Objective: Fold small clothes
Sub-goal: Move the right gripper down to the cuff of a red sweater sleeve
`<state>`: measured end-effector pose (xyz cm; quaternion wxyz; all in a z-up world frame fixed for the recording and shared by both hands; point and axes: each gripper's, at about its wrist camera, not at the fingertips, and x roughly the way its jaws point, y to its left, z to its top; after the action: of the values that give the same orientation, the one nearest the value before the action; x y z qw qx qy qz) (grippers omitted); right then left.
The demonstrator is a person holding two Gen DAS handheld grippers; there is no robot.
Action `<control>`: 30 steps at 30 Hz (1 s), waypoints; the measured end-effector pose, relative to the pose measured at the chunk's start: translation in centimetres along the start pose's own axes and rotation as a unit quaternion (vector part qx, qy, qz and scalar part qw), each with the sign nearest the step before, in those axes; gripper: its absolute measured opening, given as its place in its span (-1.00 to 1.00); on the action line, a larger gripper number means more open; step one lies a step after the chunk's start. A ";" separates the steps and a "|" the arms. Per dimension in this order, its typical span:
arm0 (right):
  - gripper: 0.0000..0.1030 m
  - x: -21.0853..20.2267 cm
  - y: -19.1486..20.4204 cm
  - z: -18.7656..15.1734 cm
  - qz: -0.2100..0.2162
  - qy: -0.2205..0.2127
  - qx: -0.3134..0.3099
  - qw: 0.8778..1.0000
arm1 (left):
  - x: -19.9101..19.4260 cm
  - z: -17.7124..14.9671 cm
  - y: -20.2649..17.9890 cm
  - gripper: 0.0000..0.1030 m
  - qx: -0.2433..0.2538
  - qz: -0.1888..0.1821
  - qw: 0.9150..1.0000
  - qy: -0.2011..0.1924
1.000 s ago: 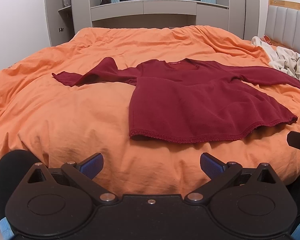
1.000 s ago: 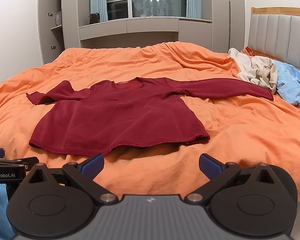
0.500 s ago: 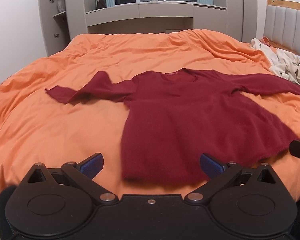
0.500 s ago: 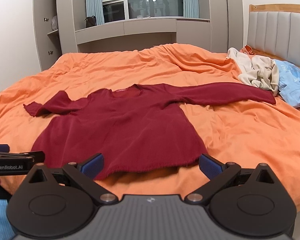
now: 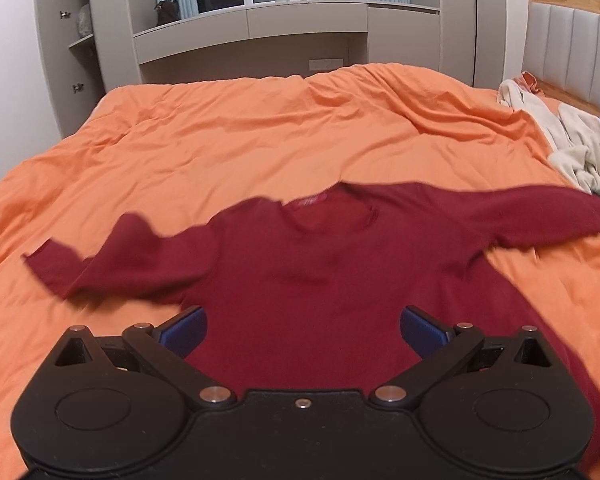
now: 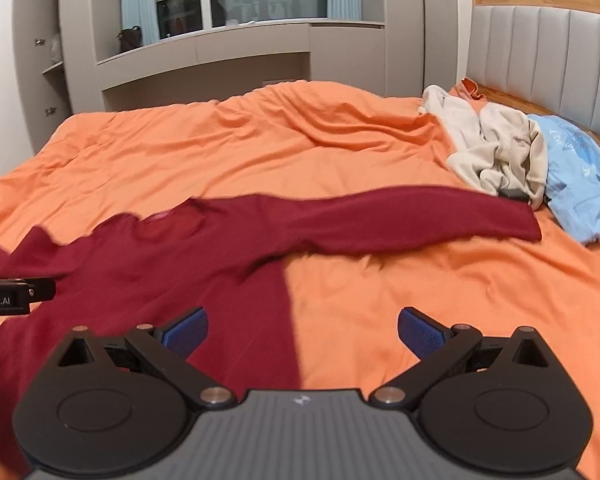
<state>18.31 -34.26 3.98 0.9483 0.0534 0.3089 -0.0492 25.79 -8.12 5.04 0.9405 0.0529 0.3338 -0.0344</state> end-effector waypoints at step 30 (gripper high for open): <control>1.00 21.7 -17.0 6.7 -0.120 -0.002 0.064 0.991 | 21.5 5.6 -9.3 0.99 -0.001 0.024 1.000 0.018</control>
<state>37.52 -53.29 -4.64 0.9310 0.0761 0.3071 -0.1819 45.04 -18.62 -4.96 0.9350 0.0602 0.3493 -0.0106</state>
